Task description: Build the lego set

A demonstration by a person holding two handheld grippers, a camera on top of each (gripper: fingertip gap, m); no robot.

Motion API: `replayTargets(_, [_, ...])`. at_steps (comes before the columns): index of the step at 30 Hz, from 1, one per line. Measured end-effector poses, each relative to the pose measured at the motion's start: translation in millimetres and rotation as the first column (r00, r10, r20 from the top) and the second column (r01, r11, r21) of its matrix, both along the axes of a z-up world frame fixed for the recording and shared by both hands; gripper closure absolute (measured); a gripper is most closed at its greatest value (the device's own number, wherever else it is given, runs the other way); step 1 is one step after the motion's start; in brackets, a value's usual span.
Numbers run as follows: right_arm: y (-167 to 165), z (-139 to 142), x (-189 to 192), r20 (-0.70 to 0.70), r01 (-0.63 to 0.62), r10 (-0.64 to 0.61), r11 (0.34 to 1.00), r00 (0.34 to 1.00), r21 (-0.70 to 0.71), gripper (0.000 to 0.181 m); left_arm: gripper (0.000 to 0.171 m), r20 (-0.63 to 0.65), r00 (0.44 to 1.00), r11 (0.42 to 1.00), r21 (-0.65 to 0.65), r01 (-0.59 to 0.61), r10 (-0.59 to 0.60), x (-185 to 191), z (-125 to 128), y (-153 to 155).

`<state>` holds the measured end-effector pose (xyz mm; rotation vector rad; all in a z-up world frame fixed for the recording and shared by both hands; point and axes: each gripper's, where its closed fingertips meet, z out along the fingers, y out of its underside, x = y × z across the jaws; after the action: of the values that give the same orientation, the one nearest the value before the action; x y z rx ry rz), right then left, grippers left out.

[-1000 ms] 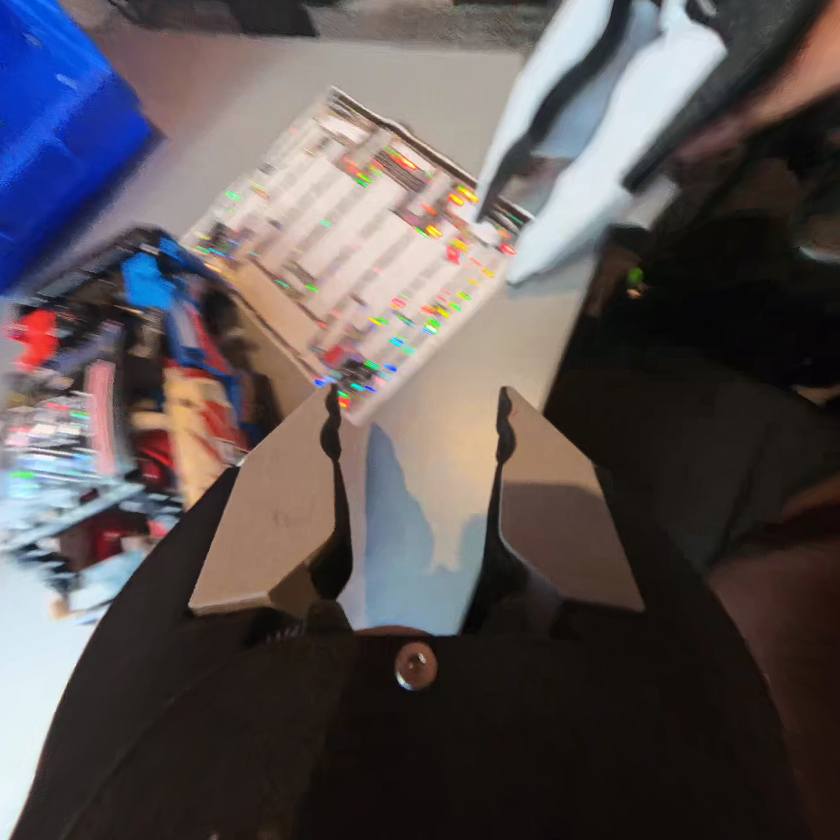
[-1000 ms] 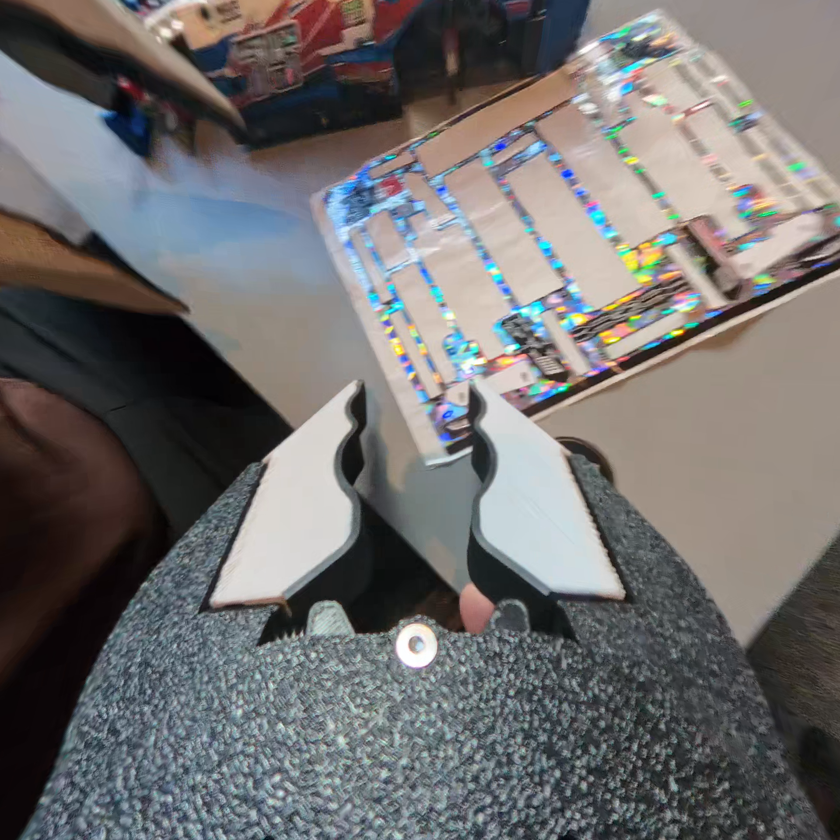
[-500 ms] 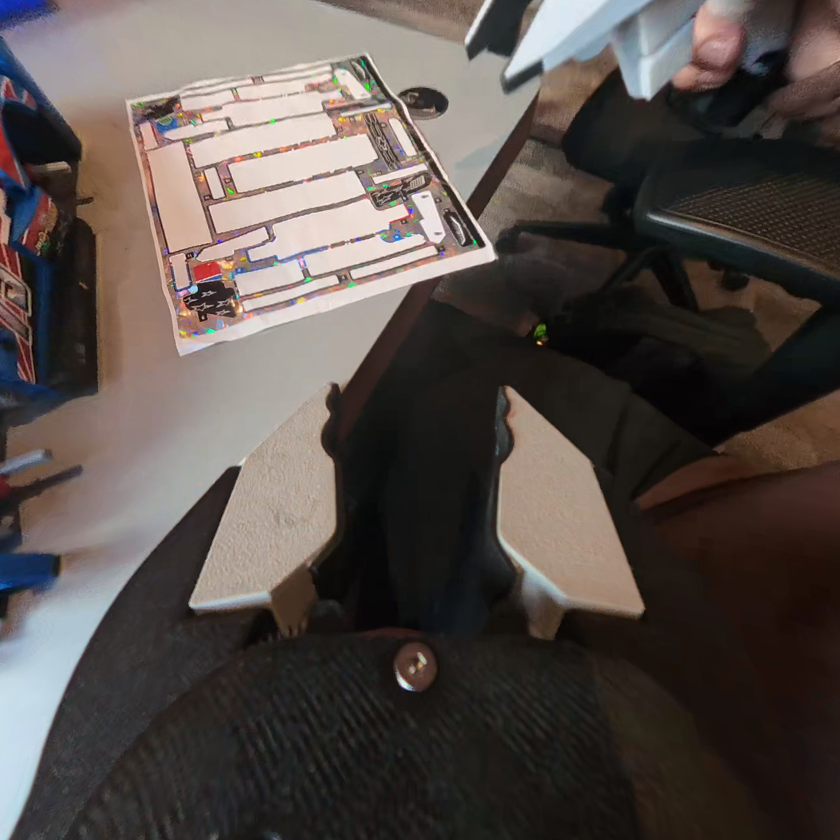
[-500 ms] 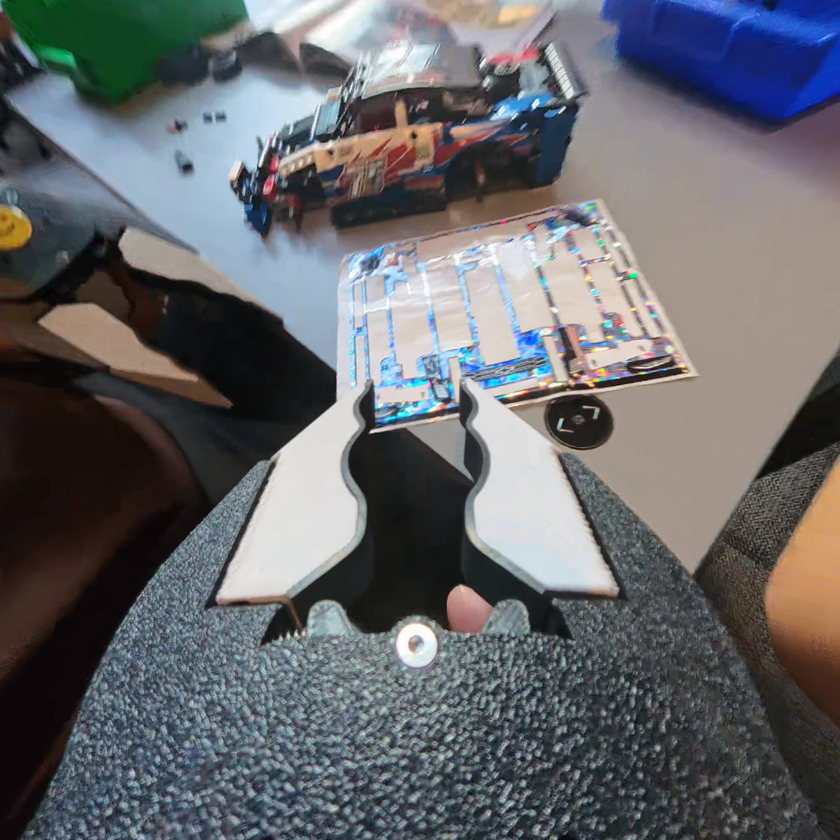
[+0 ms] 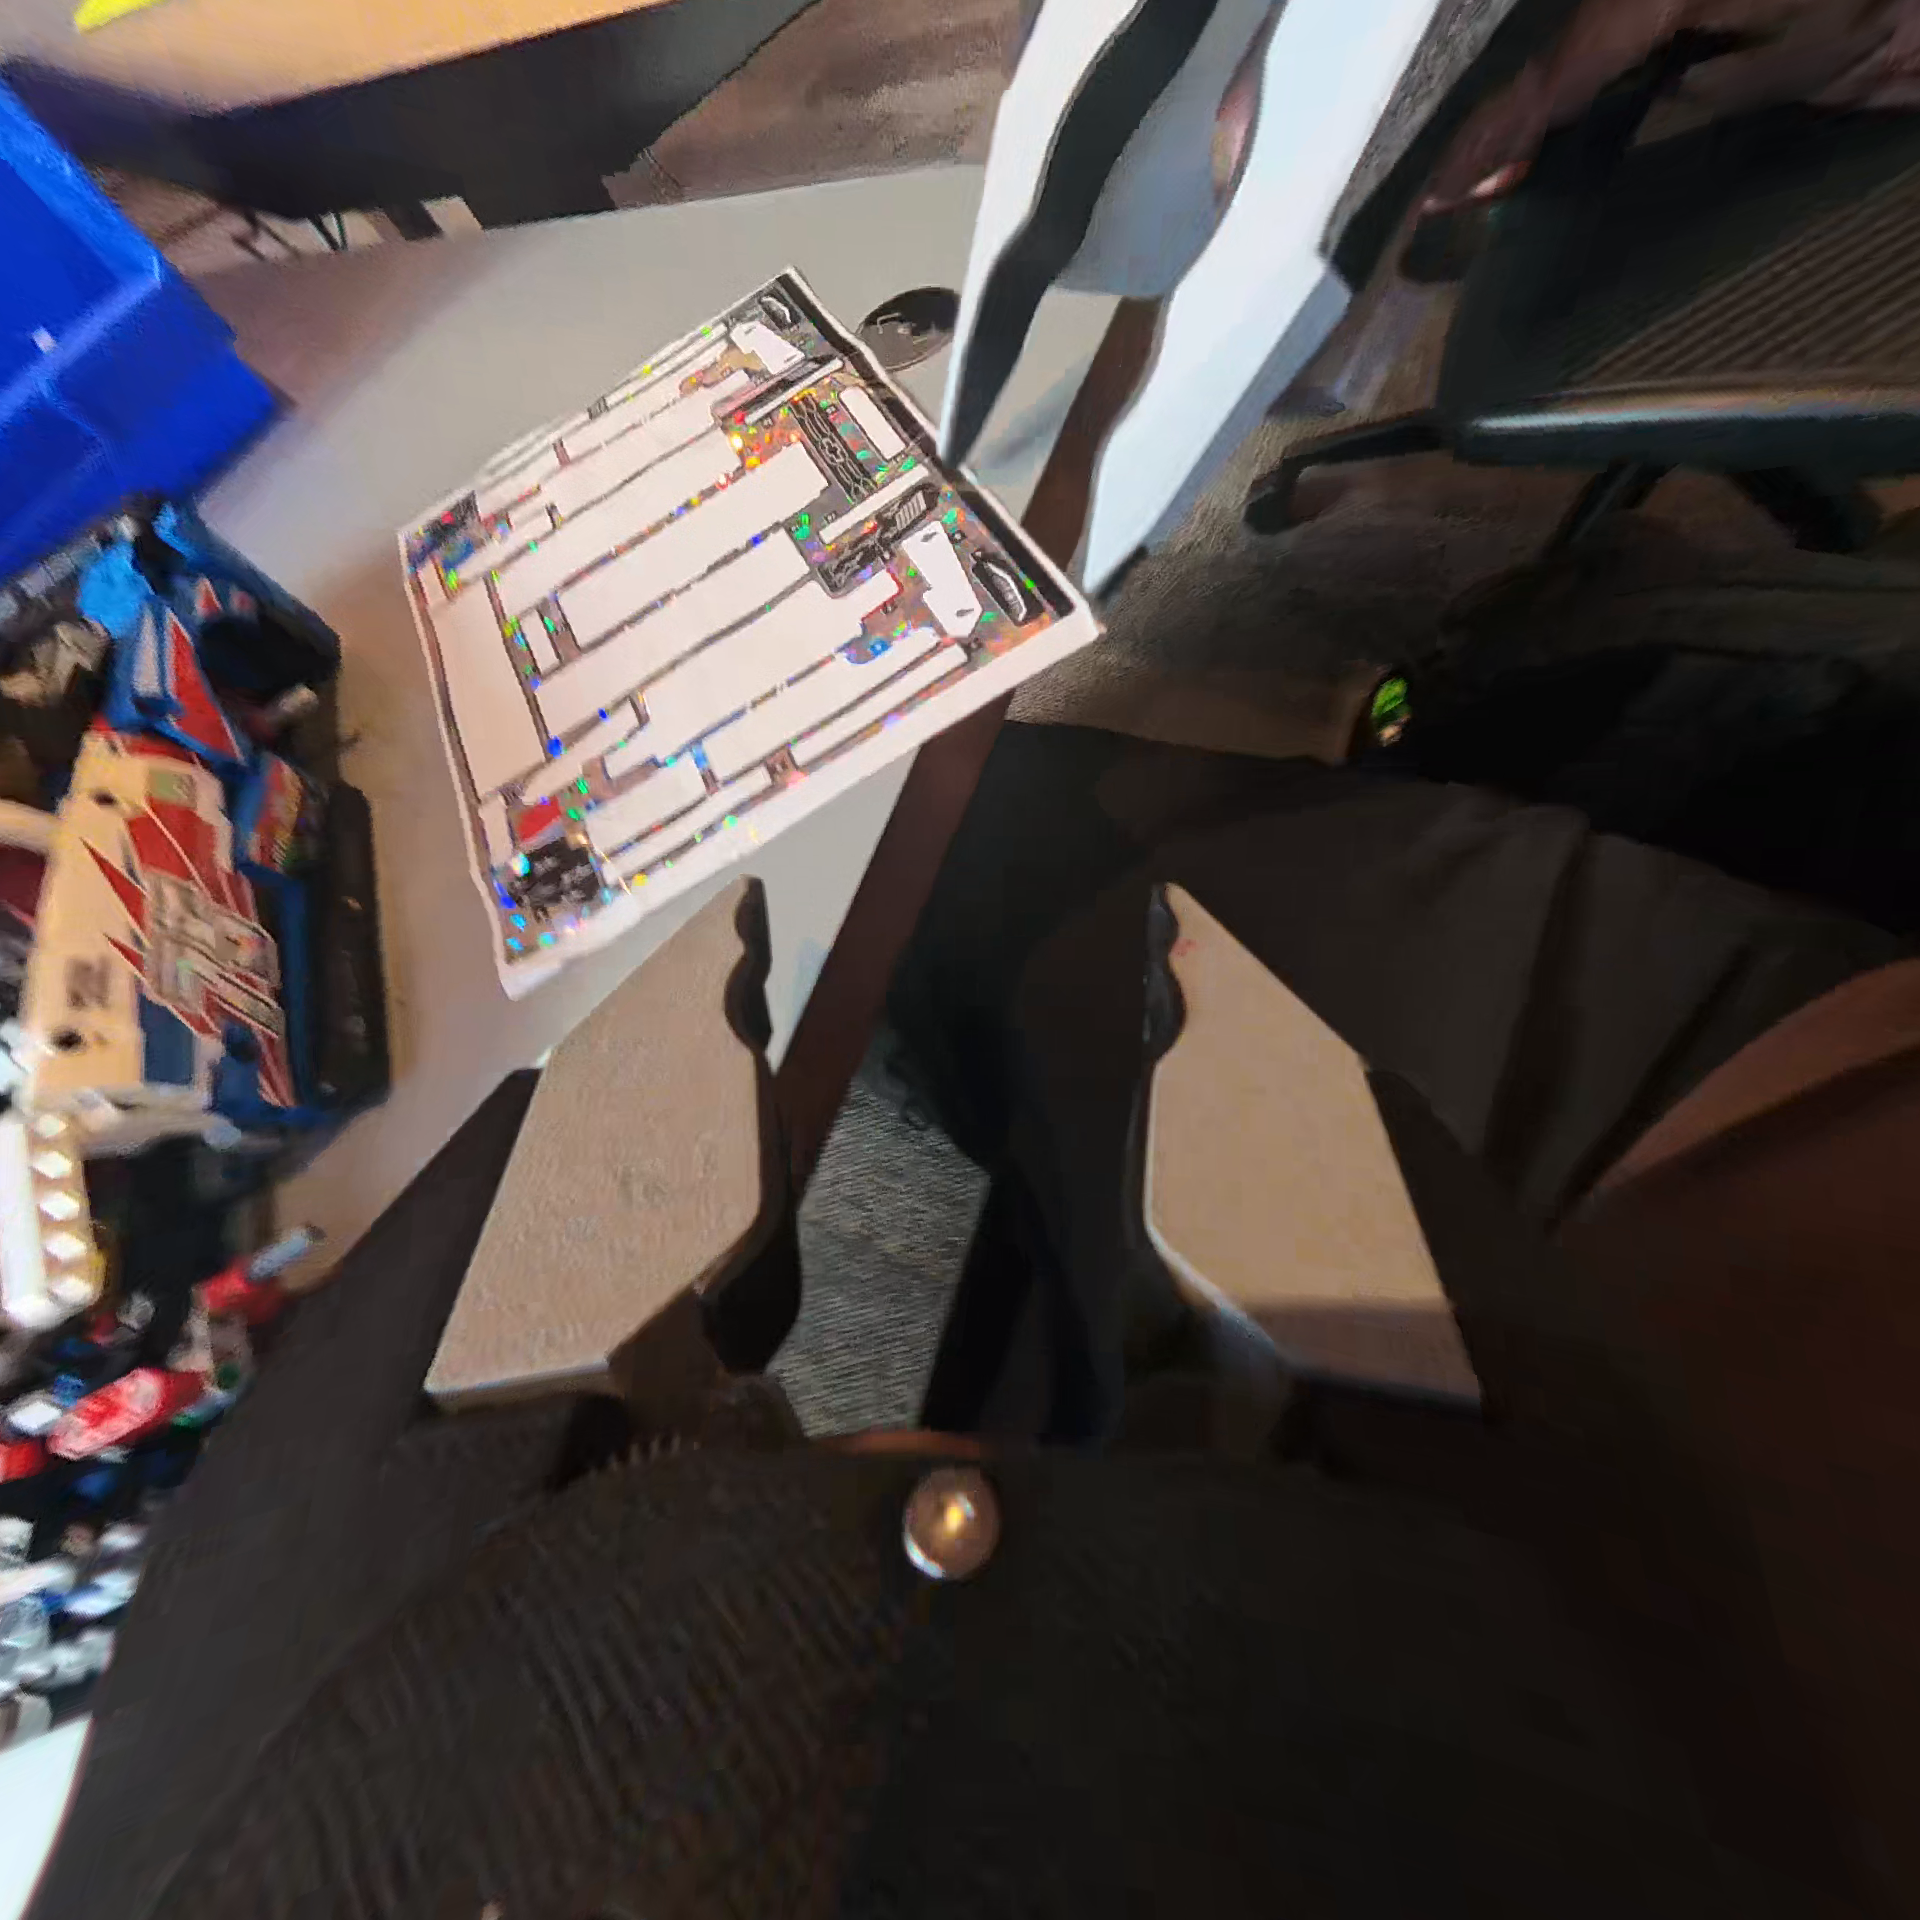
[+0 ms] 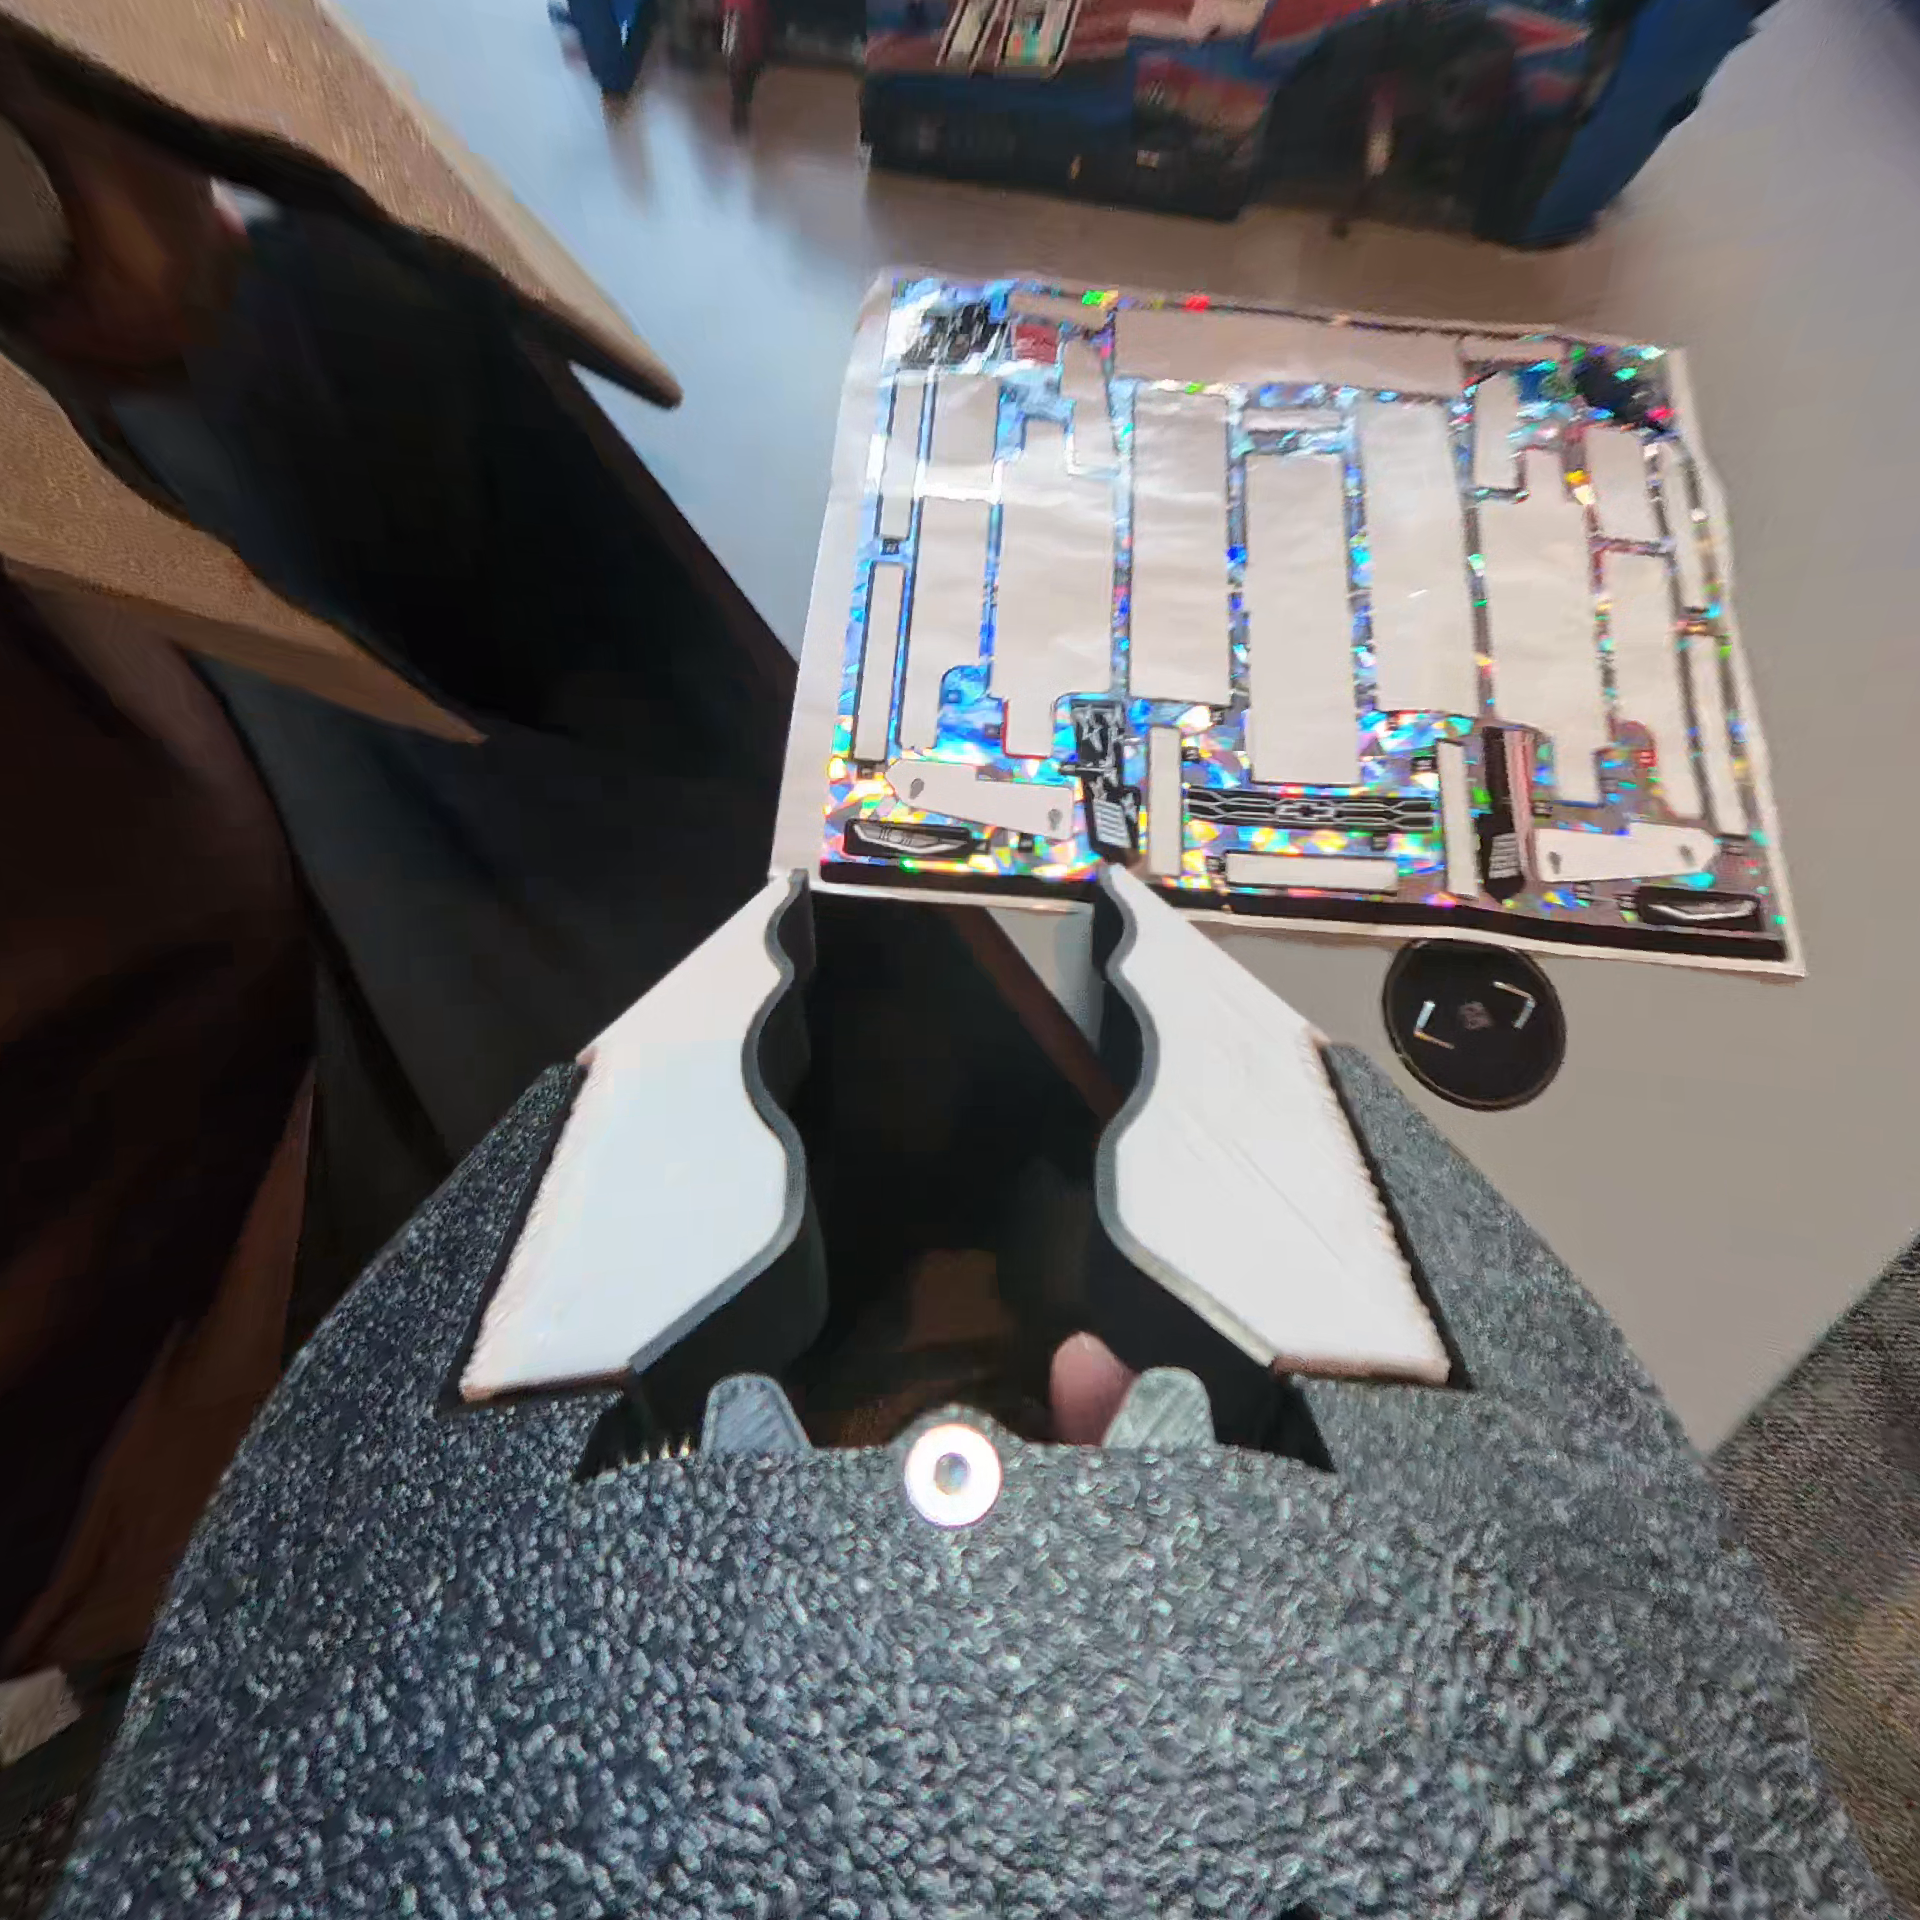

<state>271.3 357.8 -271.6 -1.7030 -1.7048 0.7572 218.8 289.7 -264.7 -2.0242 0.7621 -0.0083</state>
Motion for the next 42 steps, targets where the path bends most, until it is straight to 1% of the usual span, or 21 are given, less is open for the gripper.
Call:
replayTargets(1, [-3,-5,-2,0.025,-0.018,0.018,1.0,1.0,0.01,0.124,0.107,-0.058,0.998,1.0,0.0,0.028,-0.027,2,0,3])
replayTargets(3, [-14,-4,-7,0.036,-0.084,0.083,0.996,0.996,0.016,0.132,0.116,-0.148,0.983,0.993,-0.049,0.104,-0.11,9,-6,7])
replayTargets(6, [-19,3,-8,0.011,-0.117,0.117,0.993,0.993,0.022,0.133,0.107,-0.267,0.951,0.98,-0.159,0.115,-0.155,12,-24,18])
replayTargets(8, [-14,15,-6,-0.045,-0.086,0.085,0.996,0.995,-0.024,0.133,0.105,-0.35,0.921,0.984,-0.119,0.135,-0.169,15,-30,30])
replayTargets(9, [-12,21,-4,-0.075,-0.069,0.066,0.997,0.995,-0.046,0.133,0.109,-0.406,0.899,0.986,-0.088,0.143,-0.166,16,-30,36])
replayTargets(11, [-9,31,1,-0.122,-0.047,0.038,0.997,0.992,-0.068,0.133,0.132,-0.485,0.864,0.988,-0.008,0.152,-0.137,16,-26,47])
replayTargets(14, [-5,36,5,-0.14,-0.032,0.024,0.998,0.99,-0.056,0.133,0.156,-0.488,0.866,0.988,0.037,0.148,-0.112,18,-18,53])
replayTargets(16, [-3,34,7,-0.128,-0.033,0.027,0.999,0.991,-0.04,0.133,0.16,-0.44,0.891,0.99,0.033,0.138,-0.109,21,-16,53])
replayTargets(18, [-3,34,9,-0.117,-0.052,0.049,0.998,0.992,-0.022,0.13,0.171,-0.434,0.892,0.986,0.041,0.163,-0.129,22,-13,49])
replayTargets(20, [-7,37,11,-0.116,-0.092,0.092,0.996,0.989,0.001,0.126,0.171,-0.411,0.895,0.979,0.028,0.204,-0.175,25,-8,38])
replayTargets(22, [-9,39,16,-0.088,-0.121,0.125,0.991,0.988,0.049,0.122,0.171,-0.397,0.88,0.952,0.05,0.303,-0.259,28,3,22])
replayTargets(24, [-10,45,21,-0.077,-0.143,0.149,0.986,0.986,0.085,0.121,0.171,-0.441,0.81,0.885,0.071,0.461,-0.387,26,16,4])
replayTargets(26, [-13,53,26,-0.07,-0.175,0.179,0.982,0.981,0.065,0.114,0.171,-0.504,0.677,0.767,0.043,0.64,-0.536,21,26,-13])
replayTargets(28, [-26,48,36,0.004,-0.244,0.244,0.97,0.97,0.003,0.104,0.171,-0.56,0.583,0.71,-0.012,0.705,-0.588,5,35,-7])
replayTargets(29, [-31,40,41,0.069,-0.269,0.269,0.963,0.961,-0.011,0.103,0.171,-0.564,0.557,0.688,-0.029,0.725,-0.61,-1,41,1])
replayTargets(31, [-32,26,42,0.154,-0.272,0.267,0.962,0.951,0.015,0.104,0.171,-0.533,0.503,0.64,-0.097,0.762,-0.681,-8,47,14])
replayTargets(32, [-28,22,39,0.167,-0.255,0.247,0.966,0.954,0.029,0.103,0.171,-0.537,0.46,0.612,-0.138,0.779,-0.707,-11,48,21])
replayTargets(35, [-29,12,27,0.163,-0.259,0.261,0.965,0.951,-0.034,0.095,0.171,-0.658,0.269,0.543,-0.253,0.8,-0.703,-15,42,43])
replayTargets(39, [-27,-2,28,0.201,-0.239,0.266,0.96,0.943,-0.147,0.095,0.171,-0.744,0.062,0.43,-0.315,0.846,-0.666,4,45,36])
replayTargets(41, [-37,0,32,0.192,-0.263,0.303,0.942,0.933,-0.206,0.103,0.171,-0.802,-0.01,0.437,-0.336,0.834,-0.598,-3,47,52])
replayTargets(42, [-39,-1,32,0.189,-0.267,0.305,0.943,0.933,-0.199,0.104,0.171,-0.804,-0.017,0.452,-0.351,0.82,-0.594,-10,46,62])
